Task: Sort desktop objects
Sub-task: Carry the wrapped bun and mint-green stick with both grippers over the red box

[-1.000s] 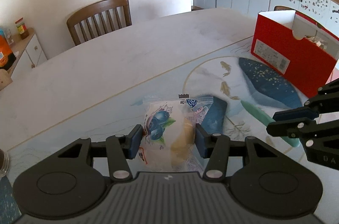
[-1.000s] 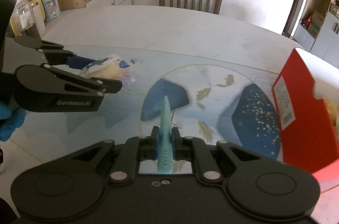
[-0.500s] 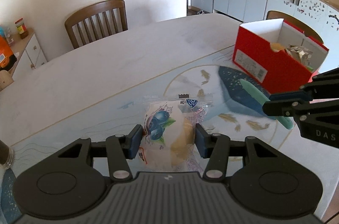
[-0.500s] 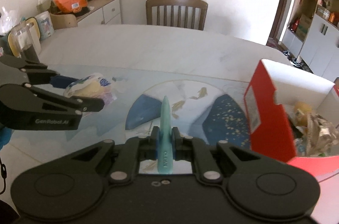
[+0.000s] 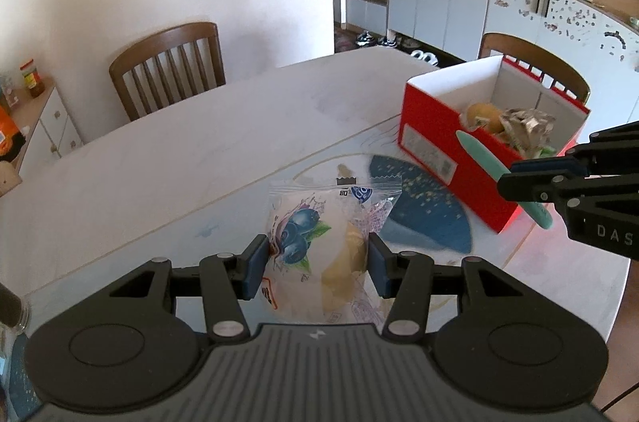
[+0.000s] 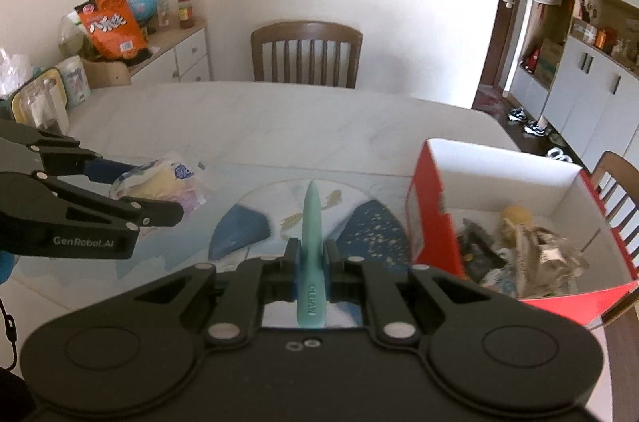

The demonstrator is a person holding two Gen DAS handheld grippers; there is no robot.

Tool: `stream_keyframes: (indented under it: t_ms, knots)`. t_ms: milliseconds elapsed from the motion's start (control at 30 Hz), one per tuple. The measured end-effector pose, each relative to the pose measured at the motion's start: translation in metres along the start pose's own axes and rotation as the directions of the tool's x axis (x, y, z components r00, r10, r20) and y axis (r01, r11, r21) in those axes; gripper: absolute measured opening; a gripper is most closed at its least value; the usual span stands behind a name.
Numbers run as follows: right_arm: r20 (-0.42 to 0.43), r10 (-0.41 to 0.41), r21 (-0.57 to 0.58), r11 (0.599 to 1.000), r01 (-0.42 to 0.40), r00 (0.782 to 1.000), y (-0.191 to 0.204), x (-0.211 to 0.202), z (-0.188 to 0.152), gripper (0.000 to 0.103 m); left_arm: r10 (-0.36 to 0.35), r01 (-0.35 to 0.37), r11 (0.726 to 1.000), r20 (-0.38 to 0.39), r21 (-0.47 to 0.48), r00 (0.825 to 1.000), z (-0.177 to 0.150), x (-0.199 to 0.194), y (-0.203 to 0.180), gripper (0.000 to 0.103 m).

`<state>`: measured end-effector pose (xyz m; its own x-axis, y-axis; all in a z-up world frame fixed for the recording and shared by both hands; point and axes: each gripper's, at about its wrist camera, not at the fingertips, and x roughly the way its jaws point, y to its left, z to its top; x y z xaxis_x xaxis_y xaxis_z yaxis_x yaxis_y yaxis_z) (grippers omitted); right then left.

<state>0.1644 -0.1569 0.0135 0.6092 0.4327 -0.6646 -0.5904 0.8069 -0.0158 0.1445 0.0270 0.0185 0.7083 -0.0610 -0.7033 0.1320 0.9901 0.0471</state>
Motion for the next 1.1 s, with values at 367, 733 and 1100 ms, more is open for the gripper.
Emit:
stream_keyframes:
  t_ms: [367,733,1100]
  knots:
    - [0.046,-0.042,0.034,0.999,0.040,0.998,-0.040,-0.018,0.006,0.010,-0.015,0.014,1.000,0.049,0.016,0.999,0.031,-0.005,-0.033,0.050]
    - [0.059,-0.083,0.050,0.995,0.081,0.995,-0.095,-0.022,0.016,0.010,-0.021,0.020,1.000,0.063,0.009,0.998,0.059,0.009,-0.057,0.050]
    - [0.059,-0.092,0.051,0.995,0.089,0.994,-0.148,-0.012,0.024,0.010,-0.021,0.020,1.000,0.066,0.009,0.998,0.089,0.036,-0.091,0.050]
